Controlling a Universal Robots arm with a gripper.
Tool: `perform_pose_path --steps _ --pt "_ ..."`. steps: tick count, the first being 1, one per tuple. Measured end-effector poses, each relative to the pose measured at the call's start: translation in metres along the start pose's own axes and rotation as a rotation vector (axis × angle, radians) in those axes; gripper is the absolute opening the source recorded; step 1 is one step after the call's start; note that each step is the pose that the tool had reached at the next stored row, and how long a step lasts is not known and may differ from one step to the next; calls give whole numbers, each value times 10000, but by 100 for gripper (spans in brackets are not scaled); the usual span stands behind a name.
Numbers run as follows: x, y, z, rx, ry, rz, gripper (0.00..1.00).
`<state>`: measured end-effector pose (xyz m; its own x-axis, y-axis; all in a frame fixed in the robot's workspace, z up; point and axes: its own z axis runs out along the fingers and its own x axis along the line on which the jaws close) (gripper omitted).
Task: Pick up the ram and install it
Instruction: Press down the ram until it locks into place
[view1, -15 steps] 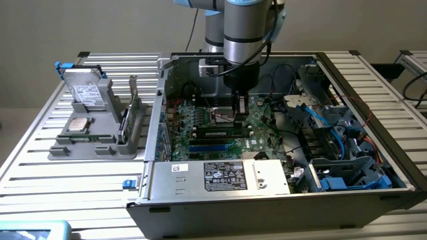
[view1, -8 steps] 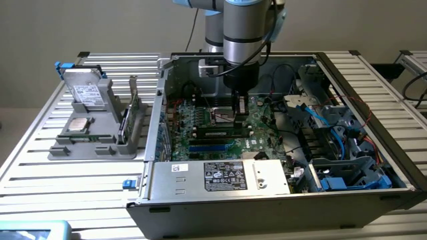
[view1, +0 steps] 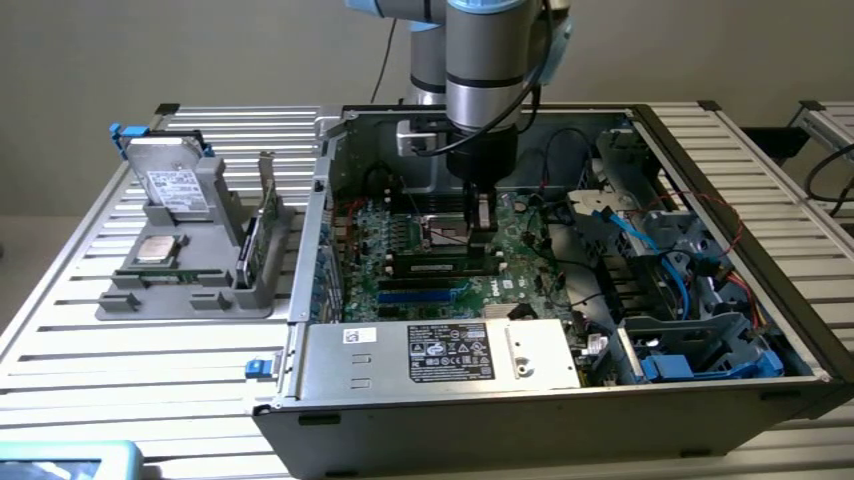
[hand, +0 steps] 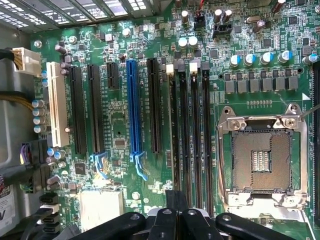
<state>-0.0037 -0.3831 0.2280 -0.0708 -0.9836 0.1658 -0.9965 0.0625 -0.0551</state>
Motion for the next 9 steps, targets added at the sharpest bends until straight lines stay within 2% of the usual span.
perform_pose_path --steps 9 --pt "-4 2 24 19 1 3 11"
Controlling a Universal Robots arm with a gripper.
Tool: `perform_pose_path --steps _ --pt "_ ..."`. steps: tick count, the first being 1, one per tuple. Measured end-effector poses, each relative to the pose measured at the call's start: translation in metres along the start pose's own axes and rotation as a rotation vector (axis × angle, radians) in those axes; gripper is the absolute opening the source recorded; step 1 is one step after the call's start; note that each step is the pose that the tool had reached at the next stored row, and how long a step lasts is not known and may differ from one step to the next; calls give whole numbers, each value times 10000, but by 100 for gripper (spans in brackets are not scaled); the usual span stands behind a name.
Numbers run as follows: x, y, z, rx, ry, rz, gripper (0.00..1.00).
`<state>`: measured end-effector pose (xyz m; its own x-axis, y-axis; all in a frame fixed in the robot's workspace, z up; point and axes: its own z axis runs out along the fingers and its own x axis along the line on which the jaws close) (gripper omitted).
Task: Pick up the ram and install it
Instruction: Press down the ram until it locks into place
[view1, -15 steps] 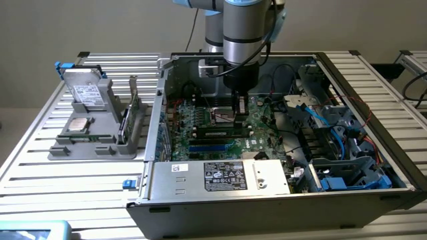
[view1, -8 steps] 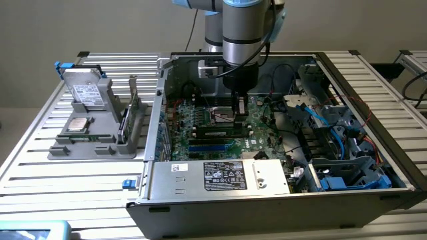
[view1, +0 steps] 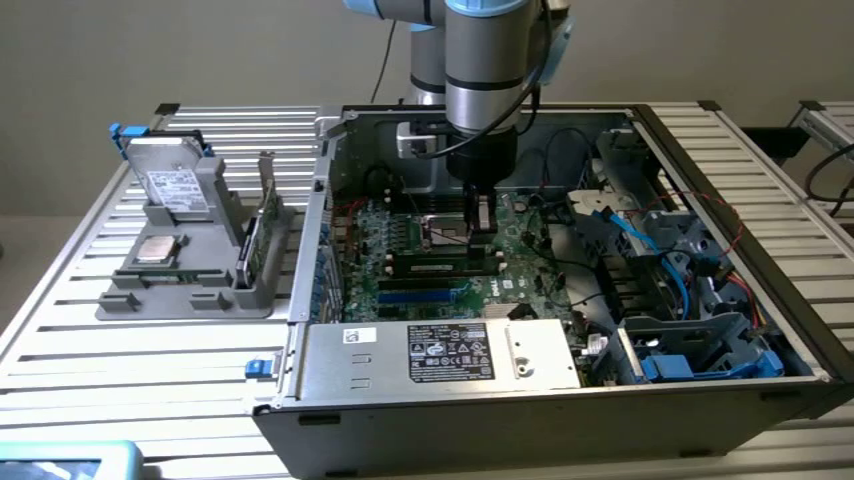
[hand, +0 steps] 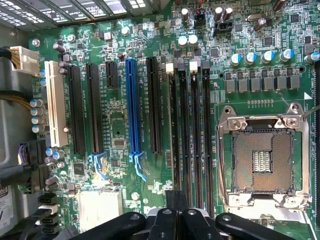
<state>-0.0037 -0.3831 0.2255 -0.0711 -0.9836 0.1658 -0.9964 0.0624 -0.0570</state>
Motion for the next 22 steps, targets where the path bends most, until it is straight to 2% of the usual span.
perform_pose_path --steps 14,16,19,22 --pt "-2 3 28 9 2 2 11" --pt "-1 15 9 10 -18 6 11" --pt "19 87 -67 9 -13 2 11" --pt "30 213 -88 10 -20 3 11"
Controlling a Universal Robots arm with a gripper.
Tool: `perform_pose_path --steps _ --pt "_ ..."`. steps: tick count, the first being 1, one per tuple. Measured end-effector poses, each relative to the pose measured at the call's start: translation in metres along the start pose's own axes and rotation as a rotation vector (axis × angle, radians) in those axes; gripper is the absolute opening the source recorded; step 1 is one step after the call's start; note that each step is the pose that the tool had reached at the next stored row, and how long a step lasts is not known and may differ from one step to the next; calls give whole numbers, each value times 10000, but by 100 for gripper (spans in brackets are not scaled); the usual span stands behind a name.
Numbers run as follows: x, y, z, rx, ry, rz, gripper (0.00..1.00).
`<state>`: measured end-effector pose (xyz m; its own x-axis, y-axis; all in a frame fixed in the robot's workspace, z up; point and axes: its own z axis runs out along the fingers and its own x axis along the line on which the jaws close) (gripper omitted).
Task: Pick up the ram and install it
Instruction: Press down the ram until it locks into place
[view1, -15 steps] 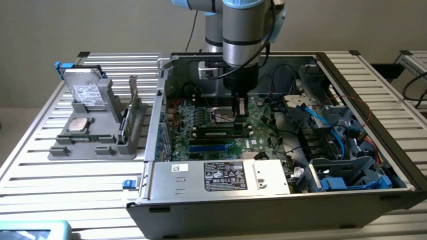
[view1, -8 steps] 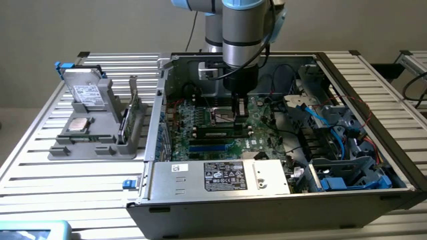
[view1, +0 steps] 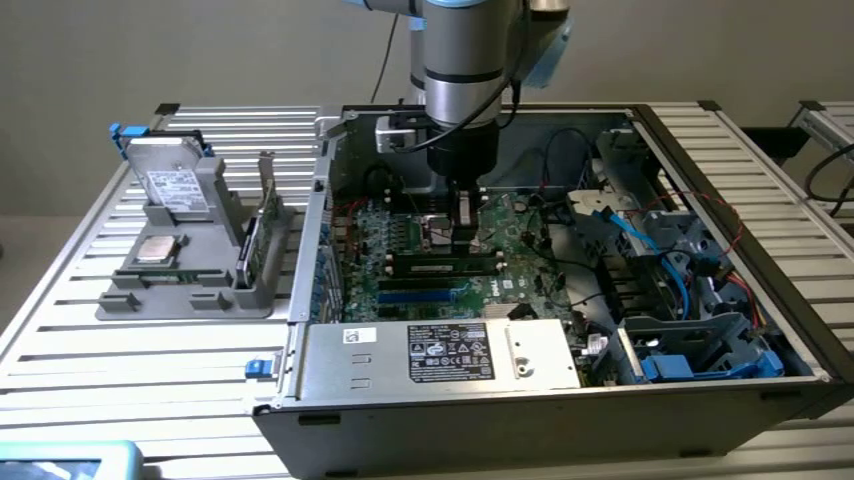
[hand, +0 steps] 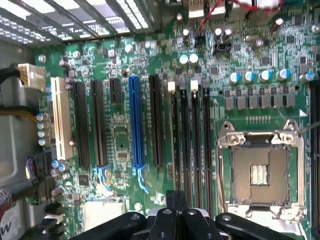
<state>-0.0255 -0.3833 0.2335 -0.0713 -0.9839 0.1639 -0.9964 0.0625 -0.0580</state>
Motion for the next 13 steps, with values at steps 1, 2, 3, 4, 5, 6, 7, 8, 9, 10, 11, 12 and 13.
perform_pose_path --steps 1,2,3,4,5,6,7,8,9,10,11,12,13 --pt "3 45 -2 0 0 2 11" --pt "7 88 -5 -1 0 -1 11" --pt "10 130 -7 1 -4 1 11" --pt "13 167 -9 0 -4 2 11" --pt "15 197 -10 0 -6 1 11" --pt "16 219 -10 0 -9 1 11" --pt "17 235 -9 0 -15 1 11" --pt "17 245 -7 0 -20 2 11" --pt "17 251 -4 1 -25 2 11" --pt "17 253 -2 -3 -26 1 11" --pt "17 254 2 -9 -29 -1 11" --pt "16 255 7 -19 -34 -1 11" --pt "16 258 10 -36 -39 -3 11"
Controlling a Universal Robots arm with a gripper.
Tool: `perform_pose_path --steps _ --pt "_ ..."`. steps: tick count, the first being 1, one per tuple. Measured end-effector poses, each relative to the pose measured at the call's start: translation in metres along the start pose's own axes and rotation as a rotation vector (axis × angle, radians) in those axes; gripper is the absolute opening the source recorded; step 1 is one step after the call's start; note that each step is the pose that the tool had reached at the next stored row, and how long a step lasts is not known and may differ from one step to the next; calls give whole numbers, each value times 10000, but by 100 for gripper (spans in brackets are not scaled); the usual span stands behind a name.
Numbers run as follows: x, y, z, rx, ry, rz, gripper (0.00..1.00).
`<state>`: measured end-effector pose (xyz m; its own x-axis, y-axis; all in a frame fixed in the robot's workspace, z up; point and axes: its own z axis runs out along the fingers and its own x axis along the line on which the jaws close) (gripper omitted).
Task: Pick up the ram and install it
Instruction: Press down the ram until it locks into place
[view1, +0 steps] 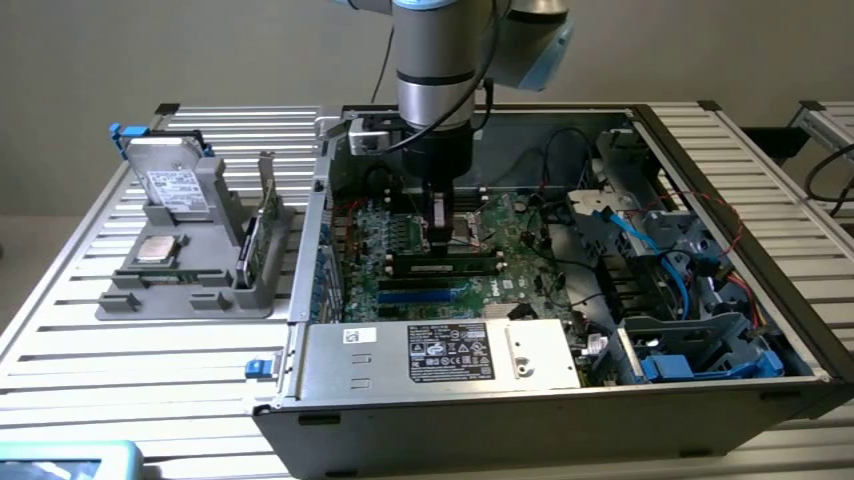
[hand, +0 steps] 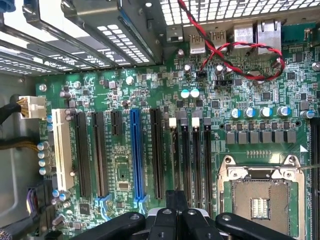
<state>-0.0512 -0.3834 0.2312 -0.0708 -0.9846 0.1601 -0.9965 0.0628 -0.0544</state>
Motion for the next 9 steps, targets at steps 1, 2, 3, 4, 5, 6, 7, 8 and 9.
perform_pose_path --steps 1,2,3,4,5,6,7,8,9 --pt "0 1 4 -27 -10 -5 11" --pt "-1 2 7 -63 -21 -9 11" --pt "-2 2 10 -101 -31 -14 11" --pt "-2 3 14 -135 -40 -20 11" --pt "-3 5 17 -160 -49 -23 11" --pt "-3 8 20 -182 -60 -24 11" --pt "-4 10 23 -191 -77 -27 11" --pt "-4 12 27 -193 -97 -27 11" --pt "-5 13 33 -192 -109 -28 11"
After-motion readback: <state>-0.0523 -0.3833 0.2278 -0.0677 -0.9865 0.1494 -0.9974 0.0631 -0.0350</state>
